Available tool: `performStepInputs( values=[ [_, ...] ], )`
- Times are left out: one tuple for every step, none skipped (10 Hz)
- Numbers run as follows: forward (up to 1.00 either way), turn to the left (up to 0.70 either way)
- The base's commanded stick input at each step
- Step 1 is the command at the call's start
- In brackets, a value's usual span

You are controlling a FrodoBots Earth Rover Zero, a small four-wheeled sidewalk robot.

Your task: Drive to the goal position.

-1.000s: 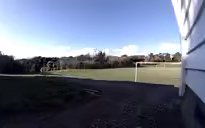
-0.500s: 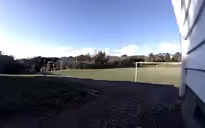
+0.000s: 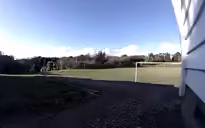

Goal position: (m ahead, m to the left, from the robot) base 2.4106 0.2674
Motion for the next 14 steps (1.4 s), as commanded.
performStepInputs(
  values=[
    [0.04,0.00],
    [0.04,0.00],
    [0.04,0.00],
    [0.03,0.00],
    [0.00,0.00],
    [0.02,0.00],
    [0.00,0.00],
    [0.00,0.00],
    [0.02,0.00],
    [0.04,0.00],
    [0.04,0.00],
    [0.04,0.00],
    [0.04,0.00],
    [0.01,0.00]
  ],
)
